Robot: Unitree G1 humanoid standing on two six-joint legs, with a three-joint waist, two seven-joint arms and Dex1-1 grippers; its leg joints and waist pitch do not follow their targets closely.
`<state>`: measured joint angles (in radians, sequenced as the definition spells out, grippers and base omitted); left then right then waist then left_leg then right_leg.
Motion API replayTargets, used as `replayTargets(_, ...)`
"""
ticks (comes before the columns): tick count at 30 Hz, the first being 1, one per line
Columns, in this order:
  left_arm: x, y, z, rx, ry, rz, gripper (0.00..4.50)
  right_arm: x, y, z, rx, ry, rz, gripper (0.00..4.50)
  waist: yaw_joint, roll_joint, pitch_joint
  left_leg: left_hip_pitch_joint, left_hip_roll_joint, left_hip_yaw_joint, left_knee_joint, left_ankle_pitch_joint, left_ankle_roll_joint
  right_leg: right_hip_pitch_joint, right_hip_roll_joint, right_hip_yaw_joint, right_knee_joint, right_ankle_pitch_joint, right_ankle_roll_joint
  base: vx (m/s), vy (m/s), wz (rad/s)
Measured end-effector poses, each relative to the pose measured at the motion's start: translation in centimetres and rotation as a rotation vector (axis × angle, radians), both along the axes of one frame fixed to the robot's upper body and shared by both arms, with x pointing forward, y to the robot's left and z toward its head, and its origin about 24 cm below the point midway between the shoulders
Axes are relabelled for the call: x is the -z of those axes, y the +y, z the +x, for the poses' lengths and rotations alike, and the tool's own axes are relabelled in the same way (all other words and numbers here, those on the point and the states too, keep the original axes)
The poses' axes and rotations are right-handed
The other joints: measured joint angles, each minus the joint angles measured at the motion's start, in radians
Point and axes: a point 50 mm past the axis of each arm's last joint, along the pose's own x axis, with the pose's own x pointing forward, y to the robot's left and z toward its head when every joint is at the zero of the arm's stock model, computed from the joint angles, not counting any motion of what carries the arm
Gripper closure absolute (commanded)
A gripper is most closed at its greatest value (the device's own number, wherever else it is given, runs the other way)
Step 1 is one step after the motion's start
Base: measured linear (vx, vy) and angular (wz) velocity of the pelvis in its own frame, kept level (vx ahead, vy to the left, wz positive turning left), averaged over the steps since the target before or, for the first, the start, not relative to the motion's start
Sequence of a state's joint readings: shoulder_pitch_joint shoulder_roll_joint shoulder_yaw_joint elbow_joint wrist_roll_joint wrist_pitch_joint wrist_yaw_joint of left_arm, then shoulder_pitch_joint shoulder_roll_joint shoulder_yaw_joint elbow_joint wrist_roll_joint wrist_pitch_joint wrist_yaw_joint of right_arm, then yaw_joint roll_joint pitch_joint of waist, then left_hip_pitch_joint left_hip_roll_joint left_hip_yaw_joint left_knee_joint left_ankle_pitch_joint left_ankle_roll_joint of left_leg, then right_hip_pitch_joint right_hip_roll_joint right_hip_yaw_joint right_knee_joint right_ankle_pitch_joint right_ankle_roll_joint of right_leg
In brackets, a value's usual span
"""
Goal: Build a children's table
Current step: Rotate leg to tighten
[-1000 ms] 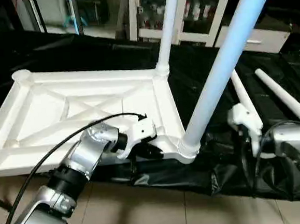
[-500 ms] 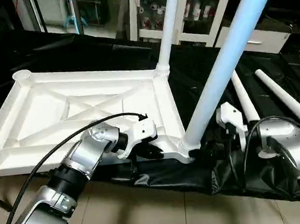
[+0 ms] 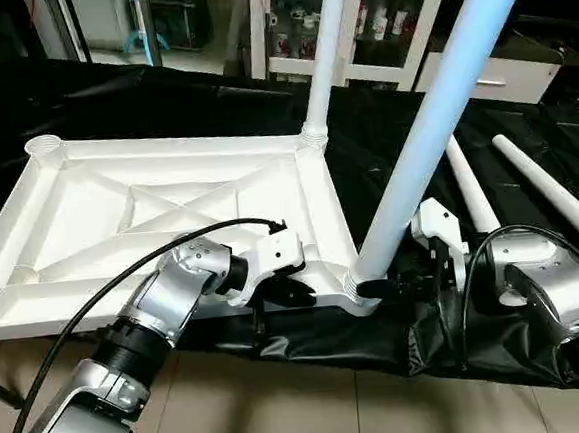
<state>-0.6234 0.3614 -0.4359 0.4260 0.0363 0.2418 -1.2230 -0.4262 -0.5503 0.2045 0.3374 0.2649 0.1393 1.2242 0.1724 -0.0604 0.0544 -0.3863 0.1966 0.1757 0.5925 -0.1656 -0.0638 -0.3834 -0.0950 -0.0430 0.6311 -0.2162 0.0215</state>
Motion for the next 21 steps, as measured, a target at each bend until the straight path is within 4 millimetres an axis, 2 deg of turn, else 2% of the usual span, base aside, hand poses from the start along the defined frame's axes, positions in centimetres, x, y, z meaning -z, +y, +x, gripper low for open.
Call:
replayTargets(11,0.03,-0.01,-0.06,0.009,0.002,0.003,4.50,0.07,-0.17,0.08,-0.002,-0.008,-0.001,2.52,0.001,0.000,0.000,0.000,0.000,0.000,0.000,0.000,0.000,0.000,0.000,0.000,0.000,0.000,-0.001,0.000,0.000,0.00)
replayTargets(21,0.04,-0.04,-0.02,0.007,-0.009,0.006,4.50,0.12,-0.16,0.10,-0.006,-0.023,-0.014,2.56,0.001,0.000,0.000,0.000,0.000,0.000,0.001,0.000,0.000,0.000,0.000,0.000,0.000,0.001,-0.001,0.000,0.000,0.00)
